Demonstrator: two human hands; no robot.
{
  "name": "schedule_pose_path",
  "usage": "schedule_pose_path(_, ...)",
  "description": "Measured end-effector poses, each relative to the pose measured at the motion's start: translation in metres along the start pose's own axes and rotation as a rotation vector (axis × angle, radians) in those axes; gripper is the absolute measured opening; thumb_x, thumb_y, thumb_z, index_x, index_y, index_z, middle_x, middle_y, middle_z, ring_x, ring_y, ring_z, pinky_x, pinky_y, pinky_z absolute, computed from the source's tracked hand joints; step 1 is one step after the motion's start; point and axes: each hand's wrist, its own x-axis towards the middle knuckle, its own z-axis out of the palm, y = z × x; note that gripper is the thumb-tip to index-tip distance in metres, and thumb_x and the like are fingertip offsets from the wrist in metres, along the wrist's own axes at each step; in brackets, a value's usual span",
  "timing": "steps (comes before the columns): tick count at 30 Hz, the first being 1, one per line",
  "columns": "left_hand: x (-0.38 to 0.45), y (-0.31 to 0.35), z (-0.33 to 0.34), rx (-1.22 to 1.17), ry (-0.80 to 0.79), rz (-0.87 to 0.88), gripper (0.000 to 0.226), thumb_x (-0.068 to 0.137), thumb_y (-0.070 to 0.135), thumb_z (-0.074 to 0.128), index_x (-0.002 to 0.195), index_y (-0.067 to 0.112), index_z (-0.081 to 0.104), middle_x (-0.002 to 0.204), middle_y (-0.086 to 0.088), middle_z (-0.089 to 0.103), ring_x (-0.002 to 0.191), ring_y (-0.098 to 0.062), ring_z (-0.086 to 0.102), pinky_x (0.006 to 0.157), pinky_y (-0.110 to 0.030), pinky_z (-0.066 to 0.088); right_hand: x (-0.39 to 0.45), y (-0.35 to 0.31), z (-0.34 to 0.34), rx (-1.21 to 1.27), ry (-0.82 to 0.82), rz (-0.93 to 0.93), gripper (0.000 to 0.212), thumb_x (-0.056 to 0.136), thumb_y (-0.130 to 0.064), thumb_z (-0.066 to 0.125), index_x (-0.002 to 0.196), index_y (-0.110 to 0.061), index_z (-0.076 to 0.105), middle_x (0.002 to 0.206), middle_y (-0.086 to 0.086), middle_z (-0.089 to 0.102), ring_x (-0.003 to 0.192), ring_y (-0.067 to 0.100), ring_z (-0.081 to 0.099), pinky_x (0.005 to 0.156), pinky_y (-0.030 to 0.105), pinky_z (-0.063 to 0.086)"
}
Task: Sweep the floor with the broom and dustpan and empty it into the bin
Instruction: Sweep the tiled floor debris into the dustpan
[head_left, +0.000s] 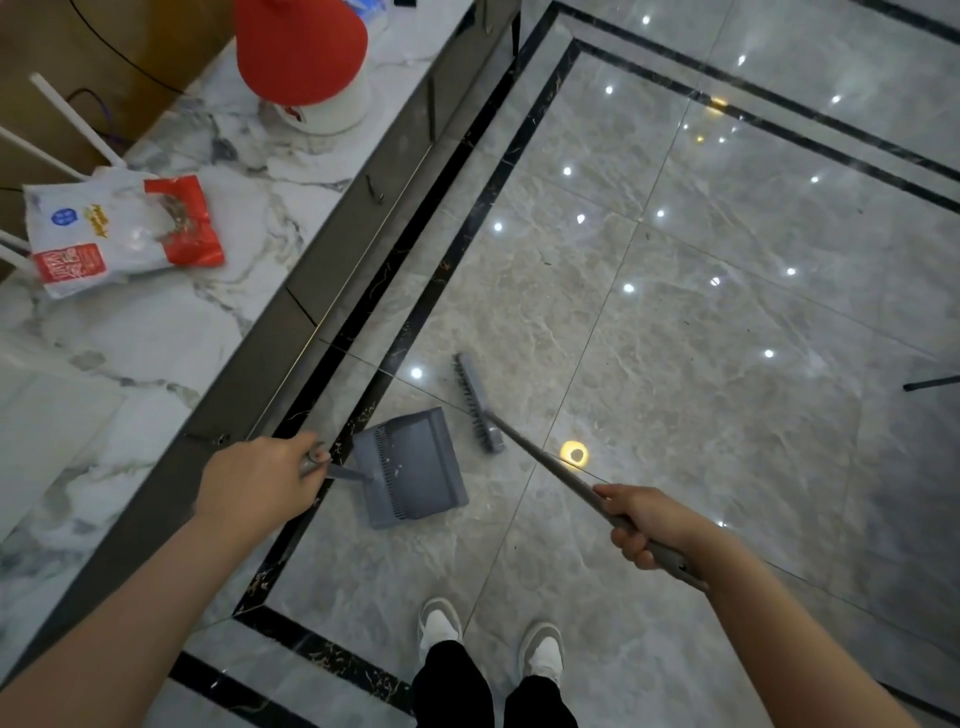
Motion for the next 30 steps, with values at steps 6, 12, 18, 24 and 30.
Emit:
schedule_pose_path(6,0.002,0.001,0.001,-0.023,-0.016,-0.027,0.012,0.07,0.022,0.076,0.067,0.017,0.066,0.041,-0.007,0.056,0.034,-0.031,0.053,0.041,-0.017,0.03,0.016,0.007,0.032,0.08,-0.163,0.067,0.034,0.101,-0.012,0.029,0.131,-0.023,0.04,0.044,-0.002,0.034,0.027,0.004,0.027,0.027,0.011,0.025)
schedule_pose_path(12,0.002,-0.001,-0.002,-0.063,-0.006,-0.006,0.014,0.077,0.027,0.066,0.068,0.016,0.067,0.038,-0.003,0.053,0.03,-0.026,0.049,0.037,-0.014,0.024,0.009,0.006,0.02,0.191,-0.291,0.073,0.034,0.101,-0.013,0.032,0.132,-0.022,0.042,0.048,-0.001,0.038,0.028,0.002,0.028,0.025,0.012,0.026)
schedule_pose_path(18,0.008,0.024,-0.005,-0.096,0.0,-0.066,0.012,0.077,0.025,0.067,0.071,0.015,0.07,0.038,-0.005,0.054,0.031,-0.027,0.049,0.035,-0.018,0.031,0.012,-0.006,-0.024,0.141,-0.166,-0.001,0.042,0.101,-0.013,0.03,0.142,-0.021,0.036,0.051,0.002,0.039,0.028,0.003,0.027,0.026,0.011,0.025)
schedule_pose_path(24,0.029,0.062,-0.016,-0.135,-0.044,-0.227,0.013,0.081,0.025,0.067,0.077,0.013,0.07,0.045,-0.005,0.055,0.041,-0.027,0.053,0.039,-0.024,0.037,0.02,-0.039,-0.075,0.108,0.004,-0.098,0.043,0.1,-0.013,0.029,0.141,-0.023,0.038,0.057,0.003,0.033,0.027,0.006,0.027,0.029,0.012,0.025)
schedule_pose_path(30,0.041,0.094,-0.023,-0.169,-0.095,-0.308,0.015,0.08,0.024,0.068,0.074,0.01,0.069,0.043,-0.006,0.055,0.035,-0.024,0.048,0.037,-0.021,0.034,0.023,-0.087,-0.121,-0.07,0.102,-0.184,0.044,0.1,-0.009,0.031,0.142,-0.02,0.039,0.057,0.004,0.033,0.031,0.009,0.028,0.033,0.016,0.026)
